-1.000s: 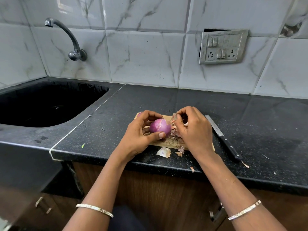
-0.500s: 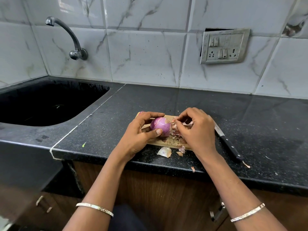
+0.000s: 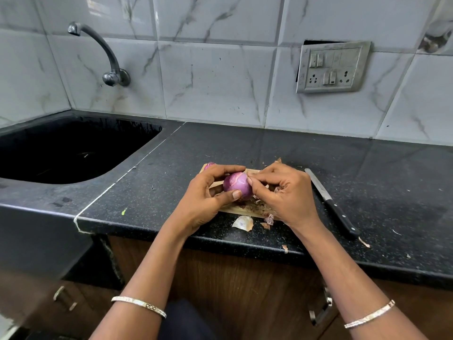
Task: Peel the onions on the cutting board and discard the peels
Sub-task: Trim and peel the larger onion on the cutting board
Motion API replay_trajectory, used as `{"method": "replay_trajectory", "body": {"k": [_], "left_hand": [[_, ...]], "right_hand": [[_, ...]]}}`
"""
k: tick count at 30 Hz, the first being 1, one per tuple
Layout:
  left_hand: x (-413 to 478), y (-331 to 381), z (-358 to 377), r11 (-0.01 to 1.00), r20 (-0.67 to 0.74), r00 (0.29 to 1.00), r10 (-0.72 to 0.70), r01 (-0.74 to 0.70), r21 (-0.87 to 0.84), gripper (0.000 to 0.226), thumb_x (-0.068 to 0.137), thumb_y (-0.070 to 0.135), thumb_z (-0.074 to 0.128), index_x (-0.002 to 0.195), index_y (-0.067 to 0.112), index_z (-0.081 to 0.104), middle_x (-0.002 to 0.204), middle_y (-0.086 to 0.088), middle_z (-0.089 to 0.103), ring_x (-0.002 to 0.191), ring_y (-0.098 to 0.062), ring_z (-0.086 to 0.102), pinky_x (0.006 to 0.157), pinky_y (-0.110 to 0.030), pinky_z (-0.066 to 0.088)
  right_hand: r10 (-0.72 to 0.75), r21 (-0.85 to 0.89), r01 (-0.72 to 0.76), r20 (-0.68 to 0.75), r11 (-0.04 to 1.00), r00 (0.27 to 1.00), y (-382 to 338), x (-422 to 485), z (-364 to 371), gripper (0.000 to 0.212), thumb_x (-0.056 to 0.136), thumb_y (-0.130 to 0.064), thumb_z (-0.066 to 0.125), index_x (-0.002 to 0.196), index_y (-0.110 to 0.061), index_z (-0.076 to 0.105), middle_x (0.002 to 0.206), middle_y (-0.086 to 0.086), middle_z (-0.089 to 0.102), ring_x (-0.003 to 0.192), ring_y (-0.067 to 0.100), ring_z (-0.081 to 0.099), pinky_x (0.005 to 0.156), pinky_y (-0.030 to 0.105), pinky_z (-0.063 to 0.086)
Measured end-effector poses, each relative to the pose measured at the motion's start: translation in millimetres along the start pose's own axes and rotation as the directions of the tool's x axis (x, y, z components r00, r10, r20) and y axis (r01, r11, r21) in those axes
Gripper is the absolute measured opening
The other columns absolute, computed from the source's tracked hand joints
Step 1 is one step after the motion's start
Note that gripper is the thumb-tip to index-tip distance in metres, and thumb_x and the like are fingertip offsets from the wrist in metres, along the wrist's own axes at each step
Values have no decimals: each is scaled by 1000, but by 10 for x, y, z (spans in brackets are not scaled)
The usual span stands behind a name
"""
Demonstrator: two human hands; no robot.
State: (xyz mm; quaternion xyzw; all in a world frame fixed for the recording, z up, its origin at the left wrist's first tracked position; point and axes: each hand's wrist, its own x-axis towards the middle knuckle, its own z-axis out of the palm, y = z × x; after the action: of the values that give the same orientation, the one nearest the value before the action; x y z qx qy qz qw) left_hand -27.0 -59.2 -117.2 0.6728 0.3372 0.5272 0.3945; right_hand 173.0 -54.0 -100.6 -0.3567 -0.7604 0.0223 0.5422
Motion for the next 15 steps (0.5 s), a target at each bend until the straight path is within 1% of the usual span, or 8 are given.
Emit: {"method": "replay_trajectory", "body": {"k": [5,8,10,12,14,15], "left_hand": [[-8,16,-1,1000,12,1000,9,-9,25,49,81,11,76,130,15,67,125,4,67,121,-15,62,106,-40,52],[-8,6,7,1000,20,1000,4,-5,17,49,83,7,77,130,16,67,128,1,67,123,-16,62,107,-39,52],[-2,-1,11,1000,21,1000,-2,2,10,49,85,1,76,130,15,66,129,1,68,123,-16,62,107,-39,52],[1,-6,14,1000,19,1000,-6,6,4,48,85,-1,76,129,15,66,128,2,68,123,-16,62,107,-40,52],[-1,-3,16,1000,17,1000,-6,6,1,47,85,2,77,128,16,66,127,4,68,123,-17,62,107,-41,52],[0,-1,16,1000,18,1000,-5,5,3,46,85,3,77,128,16,66,127,4,67,124,-18,62,107,-42,52]], "right_hand": [[-23,-65,21,-33,998,999,-21,-11,5,5,83,-12,80,87,-12,82,77,-3,74,66,12,66,60,40,55],[-65,-202,53,-53,978,996,-40,-12,21,1,82,-11,78,82,-12,79,75,-3,71,65,12,61,60,36,53],[-58,-286,37,-65,957,996,-38,-7,42,3,82,-11,77,80,-12,75,74,-3,68,65,13,59,60,32,51],[5,-313,-33,-91,949,996,-31,-2,47,5,82,-13,75,78,-14,72,73,-5,66,65,11,58,62,24,47],[70,-321,-106,-122,941,990,-23,-1,38,7,82,-15,74,76,-17,71,72,-7,65,63,10,57,67,8,37],[90,-330,-130,-133,935,987,-22,-1,39,8,82,-15,74,75,-17,71,71,-7,65,62,10,56,70,6,33]]}}
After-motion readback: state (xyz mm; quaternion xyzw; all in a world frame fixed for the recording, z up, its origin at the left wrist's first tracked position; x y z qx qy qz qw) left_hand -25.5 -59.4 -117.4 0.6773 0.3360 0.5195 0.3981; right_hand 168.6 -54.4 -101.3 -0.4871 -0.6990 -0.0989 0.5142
